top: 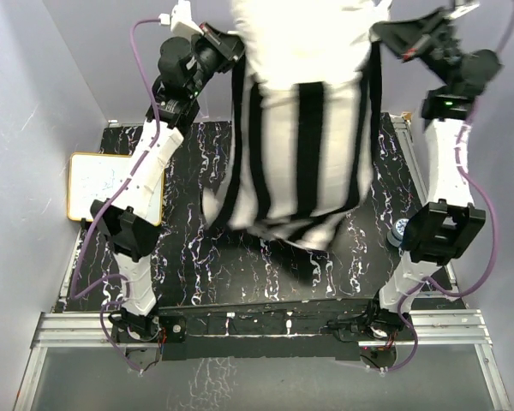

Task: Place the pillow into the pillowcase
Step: Stuff the pillow into the pillowcase.

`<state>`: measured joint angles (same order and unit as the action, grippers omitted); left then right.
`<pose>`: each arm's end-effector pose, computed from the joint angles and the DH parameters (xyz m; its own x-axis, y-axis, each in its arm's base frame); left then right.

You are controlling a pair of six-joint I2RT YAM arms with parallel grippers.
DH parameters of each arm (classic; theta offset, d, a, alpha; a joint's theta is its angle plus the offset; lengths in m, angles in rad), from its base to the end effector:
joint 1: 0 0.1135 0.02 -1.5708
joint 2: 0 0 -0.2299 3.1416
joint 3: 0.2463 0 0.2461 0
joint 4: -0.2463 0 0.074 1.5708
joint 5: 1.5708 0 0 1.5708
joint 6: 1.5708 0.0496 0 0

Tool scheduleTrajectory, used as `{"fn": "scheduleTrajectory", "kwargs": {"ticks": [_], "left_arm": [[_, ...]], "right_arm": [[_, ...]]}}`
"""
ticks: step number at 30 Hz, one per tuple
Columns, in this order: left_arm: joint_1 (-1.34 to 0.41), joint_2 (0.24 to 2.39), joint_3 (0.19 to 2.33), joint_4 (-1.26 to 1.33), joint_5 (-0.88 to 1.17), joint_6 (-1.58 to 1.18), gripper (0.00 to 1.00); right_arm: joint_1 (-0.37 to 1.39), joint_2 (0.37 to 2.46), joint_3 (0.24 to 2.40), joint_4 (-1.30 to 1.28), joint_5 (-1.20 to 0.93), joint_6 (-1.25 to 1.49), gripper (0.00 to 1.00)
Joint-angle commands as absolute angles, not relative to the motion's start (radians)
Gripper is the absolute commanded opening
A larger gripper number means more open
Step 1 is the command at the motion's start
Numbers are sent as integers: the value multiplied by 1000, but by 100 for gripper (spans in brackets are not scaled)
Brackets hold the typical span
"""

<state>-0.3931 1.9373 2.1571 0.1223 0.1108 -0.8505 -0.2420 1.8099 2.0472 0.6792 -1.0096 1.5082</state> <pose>0.4028 -0.1730 0.4801 -0.1541 -0.7448 -0.6493 0.5475 0.4827 -0.6836 0.3532 -0.0439 0.5310 -0.3238 0.6270 -0.7085 -0.7922 0.2298 0.5654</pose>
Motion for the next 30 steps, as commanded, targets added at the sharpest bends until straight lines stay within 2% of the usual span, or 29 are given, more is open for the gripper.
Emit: {"fn": "scheduleTrajectory", "kwargs": {"ticks": [1, 3, 4, 5, 7, 9, 11, 12, 14, 16, 17, 19, 21, 22, 24, 25, 27, 28, 30], "left_arm": [[-405, 2025, 2551, 129, 86, -866, 0], [-411, 2176, 2756, 146, 144, -938, 0], [-421, 2192, 2778, 174, 202, -957, 0], [-437, 2165, 2726, 196, 257, -933, 0], [-483, 1999, 2446, 325, 353, -871, 0], [-525, 1778, 2109, 495, 303, -793, 0], [-509, 1663, 2011, 453, 192, -719, 0], [-470, 1655, 2018, 418, 133, -735, 0], [-364, 1747, 2138, 364, 108, -867, 0], [-359, 1942, 2447, 246, 134, -892, 0], [-384, 2057, 2617, 209, 178, -906, 0], [-455, 2199, 2831, 179, 268, -912, 0], [-534, 2125, 2731, 238, 391, -862, 0], [-601, 2027, 2502, 326, 422, -819, 0], [-672, 1817, 2148, 467, 316, -681, 0], [-664, 1767, 2110, 442, 269, -634, 0], [-531, 1769, 2151, 385, 211, -713, 0], [-453, 1808, 2195, 403, 214, -807, 0], [-352, 1964, 2422, 335, 228, -891, 0]], "right_arm": [[177, 1680, 2043, 581, -939, 1350, 8], [326, 1653, 2072, 468, -951, 1223, 8], [323, 1649, 2090, 453, -953, 1206, 8], [248, 1657, 2115, 452, -955, 1219, 8], [6, 1706, 2130, 595, -960, 1365, 8], [-194, 1789, 2127, 760, -927, 1583, 8], [-262, 1820, 2121, 799, -906, 1618, 8], [-244, 1813, 2109, 809, -907, 1621, 8], [-91, 1763, 2081, 764, -930, 1530, 8], [190, 1678, 2086, 576, -947, 1341, 8], [269, 1665, 2099, 502, -953, 1263, 8], [256, 1653, 2123, 465, -959, 1222, 8], [39, 1693, 2154, 528, -962, 1311, 8], [-89, 1729, 2153, 631, -953, 1408, 8], [-255, 1810, 2151, 735, -923, 1541, 8], [-279, 1820, 2137, 768, -923, 1573, 8], [-231, 1790, 2098, 811, -938, 1595, 8], [-154, 1762, 2088, 785, -948, 1558, 8], [71, 1689, 2090, 646, -957, 1408, 8]]}}
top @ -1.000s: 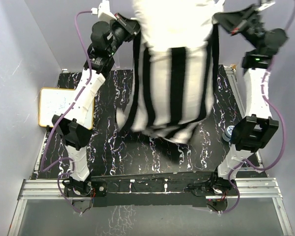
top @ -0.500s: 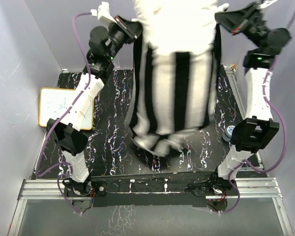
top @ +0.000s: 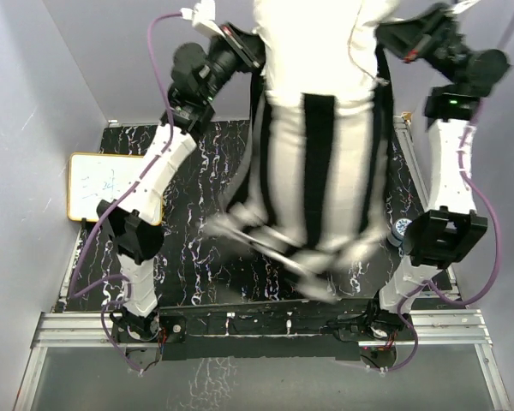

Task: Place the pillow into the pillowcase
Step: Stuff the pillow into the pillowcase.

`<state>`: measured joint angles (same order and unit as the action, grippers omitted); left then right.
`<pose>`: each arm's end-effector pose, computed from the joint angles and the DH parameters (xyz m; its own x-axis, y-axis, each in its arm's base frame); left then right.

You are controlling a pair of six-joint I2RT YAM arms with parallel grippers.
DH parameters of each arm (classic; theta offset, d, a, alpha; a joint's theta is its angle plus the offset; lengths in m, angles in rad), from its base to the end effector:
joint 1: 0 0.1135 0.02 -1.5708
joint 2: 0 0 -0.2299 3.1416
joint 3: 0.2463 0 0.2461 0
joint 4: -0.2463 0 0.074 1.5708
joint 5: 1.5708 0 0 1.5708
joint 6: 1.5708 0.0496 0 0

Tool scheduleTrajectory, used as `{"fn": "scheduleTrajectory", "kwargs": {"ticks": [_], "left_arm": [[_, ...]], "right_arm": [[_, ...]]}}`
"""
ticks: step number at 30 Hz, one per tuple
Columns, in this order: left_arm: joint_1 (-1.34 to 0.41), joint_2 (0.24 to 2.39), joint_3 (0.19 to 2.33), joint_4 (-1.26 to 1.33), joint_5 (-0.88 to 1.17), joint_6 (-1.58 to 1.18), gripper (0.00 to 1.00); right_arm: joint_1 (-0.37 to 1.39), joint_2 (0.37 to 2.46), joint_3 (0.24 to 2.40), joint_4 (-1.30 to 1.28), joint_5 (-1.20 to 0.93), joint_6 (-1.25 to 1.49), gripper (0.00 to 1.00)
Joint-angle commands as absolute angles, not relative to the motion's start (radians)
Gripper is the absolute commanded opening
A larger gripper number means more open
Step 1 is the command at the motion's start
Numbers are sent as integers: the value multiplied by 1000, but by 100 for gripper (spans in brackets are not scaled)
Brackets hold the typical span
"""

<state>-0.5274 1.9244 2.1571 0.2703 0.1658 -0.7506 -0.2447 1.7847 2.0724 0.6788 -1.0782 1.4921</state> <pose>0.3637 -0.2213 0.5019 -0.1192 -0.7091 -0.6950 0.7385 0.4045 -0.5394 0.3366 -0.0390 0.5436 -0.3072 0.5626 -0.7675 -0.8251 0.2443 0.5094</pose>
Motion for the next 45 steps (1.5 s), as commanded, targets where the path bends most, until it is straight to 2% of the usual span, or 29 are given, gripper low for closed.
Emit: {"fn": "scheduleTrajectory", "kwargs": {"ticks": [1, 3, 5, 7, 9, 10, 12, 13, 15, 17, 19, 20, 21, 22, 24, 25, 27, 29, 31, 33, 35, 37, 39, 40, 42, 43, 45], "left_arm": [[-343, 2054, 2574, 301, 243, -914, 0], [-354, 2199, 2761, 334, 320, -979, 0], [-410, 2185, 2725, 383, 430, -957, 0], [-505, 2021, 2446, 492, 484, -865, 0], [-601, 1808, 2109, 600, 417, -723, 0], [-611, 1721, 2013, 604, 387, -682, 0], [-550, 1680, 1976, 589, 297, -697, 0], [-496, 1711, 2019, 539, 261, -735, 0], [-409, 1846, 2219, 448, 236, -822, 0], [-410, 2043, 2559, 314, 260, -836, 0], [-445, 2170, 2754, 309, 370, -900, 0], [-476, 2166, 2757, 312, 437, -899, 0], [-518, 2119, 2679, 343, 498, -873, 0], [-567, 2030, 2520, 411, 530, -830, 0], [-653, 1791, 2141, 540, 384, -667, 0], [-651, 1730, 2067, 537, 330, -623, 0], [-522, 1731, 2091, 495, 294, -700, 0], [-400, 1840, 2223, 454, 289, -830, 0], [-370, 2046, 2578, 307, 295, -855, 0], [-370, 2216, 2791, 273, 337, -930, 0], [-383, 2217, 2740, 287, 430, -973, 0], [-440, 2032, 2400, 396, 470, -938, 0], [-528, 1825, 2067, 505, 351, -817, 0], [-547, 1783, 2041, 463, 298, -772, 0], [-472, 1808, 2138, 311, 210, -802, 0], [-409, 1872, 2239, 236, 190, -864, 0], [-325, 2080, 2585, 59, 171, -964, 0]], "right_arm": [[196, 1662, 2099, 562, -961, 1281, 8], [340, 1630, 2112, 434, -980, 1167, 8], [270, 1631, 2128, 424, -987, 1167, 8], [44, 1684, 2143, 516, -993, 1303, 8], [-201, 1783, 2160, 712, -967, 1471, 8], [-253, 1810, 2170, 738, -954, 1507, 8], [-252, 1807, 2162, 756, -943, 1526, 8], [-198, 1782, 2140, 755, -952, 1514, 8], [21, 1698, 2111, 593, -972, 1333, 8], [244, 1640, 2116, 399, -968, 1121, 8], [260, 1627, 2134, 378, -976, 1089, 8], [169, 1640, 2163, 383, -981, 1107, 8], [45, 1669, 2202, 413, -989, 1193, 8], [-96, 1711, 2198, 547, -980, 1343, 8], [-276, 1794, 2193, 744, -940, 1528, 8], [-301, 1804, 2190, 753, -941, 1536, 8], [-253, 1776, 2148, 811, -959, 1567, 8], [-81, 1703, 2135, 731, -984, 1460, 8], [159, 1644, 2149, 546, -1002, 1274, 8], [270, 1612, 2145, 496, -1019, 1204, 8], [162, 1622, 2158, 517, -1021, 1238, 8], [-94, 1695, 2186, 637, -997, 1366, 8], [-205, 1753, 2180, 729, -959, 1479, 8], [-206, 1767, 2165, 740, -962, 1490, 8], [-84, 1719, 2079, 780, -995, 1478, 8], [40, 1674, 2056, 717, -1009, 1384, 8], [283, 1621, 2096, 439, -1017, 1123, 8]]}}
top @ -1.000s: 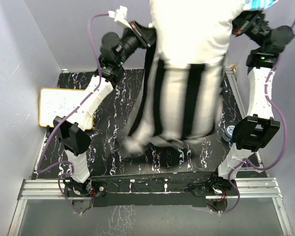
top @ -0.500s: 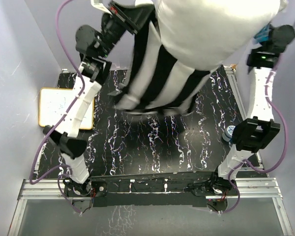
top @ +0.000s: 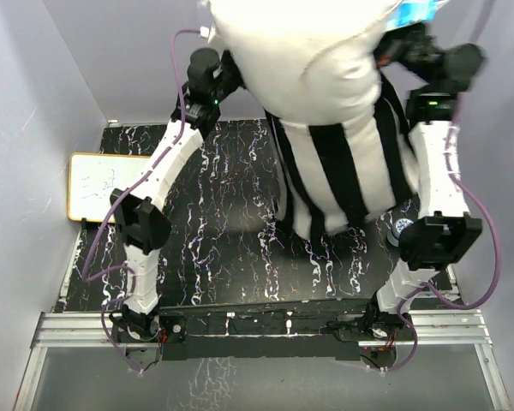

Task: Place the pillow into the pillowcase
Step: Stuff the pillow into the pillowcase.

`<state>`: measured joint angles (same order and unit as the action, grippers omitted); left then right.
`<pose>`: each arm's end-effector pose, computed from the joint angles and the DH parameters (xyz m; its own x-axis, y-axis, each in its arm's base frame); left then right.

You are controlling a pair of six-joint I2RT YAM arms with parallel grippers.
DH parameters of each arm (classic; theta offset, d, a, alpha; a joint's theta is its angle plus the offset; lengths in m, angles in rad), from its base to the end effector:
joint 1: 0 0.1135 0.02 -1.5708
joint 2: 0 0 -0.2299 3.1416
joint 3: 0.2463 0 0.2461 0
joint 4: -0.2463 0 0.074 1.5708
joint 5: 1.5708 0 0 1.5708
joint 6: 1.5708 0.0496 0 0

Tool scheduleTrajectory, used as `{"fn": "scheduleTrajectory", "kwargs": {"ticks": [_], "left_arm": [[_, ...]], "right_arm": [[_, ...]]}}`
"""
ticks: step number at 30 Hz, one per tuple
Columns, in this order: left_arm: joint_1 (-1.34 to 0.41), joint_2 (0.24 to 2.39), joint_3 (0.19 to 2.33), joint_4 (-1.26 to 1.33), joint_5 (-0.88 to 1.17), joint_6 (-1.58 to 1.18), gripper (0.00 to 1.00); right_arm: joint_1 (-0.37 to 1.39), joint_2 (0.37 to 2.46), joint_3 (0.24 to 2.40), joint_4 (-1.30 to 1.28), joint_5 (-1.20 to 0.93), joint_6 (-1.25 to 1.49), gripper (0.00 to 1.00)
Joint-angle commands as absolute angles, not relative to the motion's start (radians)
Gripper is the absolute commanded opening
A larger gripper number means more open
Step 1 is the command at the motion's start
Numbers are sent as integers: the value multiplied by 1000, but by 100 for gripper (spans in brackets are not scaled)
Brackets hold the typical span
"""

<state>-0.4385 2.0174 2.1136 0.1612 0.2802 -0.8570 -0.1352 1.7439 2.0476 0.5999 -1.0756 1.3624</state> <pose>0.4186 -0.2114 0.4345 -0.3405 -0.6426 -0.6864 0.5999 0.4136 -0.6849 0.3327 -0.0012 0.5452 -0.3041 0.5106 -0.8043 -0.8599 0.2162 0.4624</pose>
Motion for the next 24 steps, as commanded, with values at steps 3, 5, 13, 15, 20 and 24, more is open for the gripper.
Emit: {"fn": "scheduleTrajectory", "kwargs": {"ticks": [3, 5, 13, 15, 20, 24], "left_arm": [[-320, 2267, 2841, 26, 227, -1037, 0], [-379, 2151, 2547, 137, 294, -997, 0], [-464, 1953, 2441, 35, 156, -838, 0], [-412, 2155, 2749, -30, 158, -934, 0], [-387, 2077, 2460, 105, 247, -988, 0], [-503, 1829, 2231, 93, 200, -830, 0]], "right_arm": [[313, 1617, 2102, 399, -988, 1104, 8], [113, 1659, 2134, 422, -983, 1146, 8], [-79, 1739, 2042, 646, -973, 1348, 8], [176, 1671, 2024, 495, -972, 1184, 8], [215, 1642, 2128, 372, -987, 1094, 8], [-173, 1778, 2130, 652, -935, 1406, 8]]}}
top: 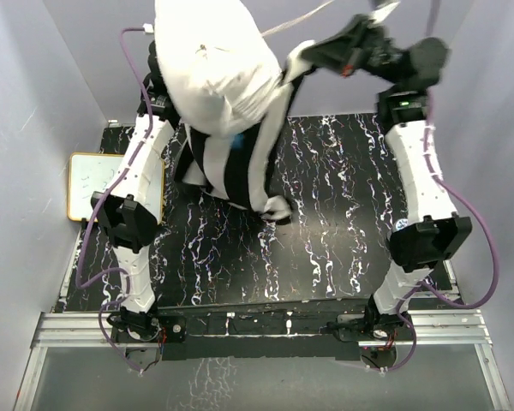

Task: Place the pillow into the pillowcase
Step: Stuff the pillow into the pillowcase.

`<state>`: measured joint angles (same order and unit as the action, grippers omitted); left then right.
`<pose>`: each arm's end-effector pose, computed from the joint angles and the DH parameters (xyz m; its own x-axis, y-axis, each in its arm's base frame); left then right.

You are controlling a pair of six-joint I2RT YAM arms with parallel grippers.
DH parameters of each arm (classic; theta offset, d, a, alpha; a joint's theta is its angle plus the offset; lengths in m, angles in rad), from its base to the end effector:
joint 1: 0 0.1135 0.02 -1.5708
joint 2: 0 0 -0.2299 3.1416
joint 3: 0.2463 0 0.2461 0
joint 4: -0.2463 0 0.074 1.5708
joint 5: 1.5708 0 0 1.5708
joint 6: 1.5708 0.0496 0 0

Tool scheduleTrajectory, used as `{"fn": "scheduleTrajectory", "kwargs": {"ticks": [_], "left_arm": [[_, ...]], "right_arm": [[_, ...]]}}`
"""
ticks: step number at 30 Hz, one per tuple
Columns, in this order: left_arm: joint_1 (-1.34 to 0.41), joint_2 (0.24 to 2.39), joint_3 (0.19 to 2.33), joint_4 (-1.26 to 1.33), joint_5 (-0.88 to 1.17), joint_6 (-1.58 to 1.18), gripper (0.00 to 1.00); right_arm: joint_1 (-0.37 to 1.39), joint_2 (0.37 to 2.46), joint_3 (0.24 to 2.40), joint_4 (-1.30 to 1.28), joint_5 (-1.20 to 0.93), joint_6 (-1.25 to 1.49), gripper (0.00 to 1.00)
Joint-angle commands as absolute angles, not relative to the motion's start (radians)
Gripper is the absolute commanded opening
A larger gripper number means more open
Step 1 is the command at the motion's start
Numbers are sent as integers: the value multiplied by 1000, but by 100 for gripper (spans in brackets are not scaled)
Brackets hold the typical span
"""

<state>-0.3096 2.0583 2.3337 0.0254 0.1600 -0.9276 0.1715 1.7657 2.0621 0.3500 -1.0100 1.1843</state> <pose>0.4343 -0.1472 0.4757 -0.1874 -0.7694 -0.6106 0.4931 0.4639 -0.7359 0.3430 0.1020 0.5266 -0.4773 0.4173 -0.7733 -0.8350 0.0588 0.5471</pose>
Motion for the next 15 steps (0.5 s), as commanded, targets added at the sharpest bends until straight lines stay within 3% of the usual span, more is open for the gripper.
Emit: {"fn": "scheduleTrajectory", "kwargs": {"ticks": [1, 4, 7, 9, 12, 15], "left_arm": [[-506, 1809, 2258, 56, 178, -815, 0], [-441, 1885, 2422, -27, 143, -841, 0], [-395, 2173, 2755, -77, 166, -942, 0], [-383, 2222, 2762, -29, 207, -1024, 0], [-452, 2049, 2457, 84, 273, -968, 0], [-577, 1837, 2247, 104, 184, -819, 0]], "right_arm": [[-206, 1794, 2117, 666, -922, 1410, 8], [-111, 1757, 2039, 697, -953, 1407, 8], [216, 1631, 2009, 516, -991, 1223, 8], [300, 1600, 2033, 478, -1010, 1184, 8], [16, 1643, 2081, 593, -1000, 1330, 8], [-263, 1764, 2086, 733, -936, 1501, 8]]}}
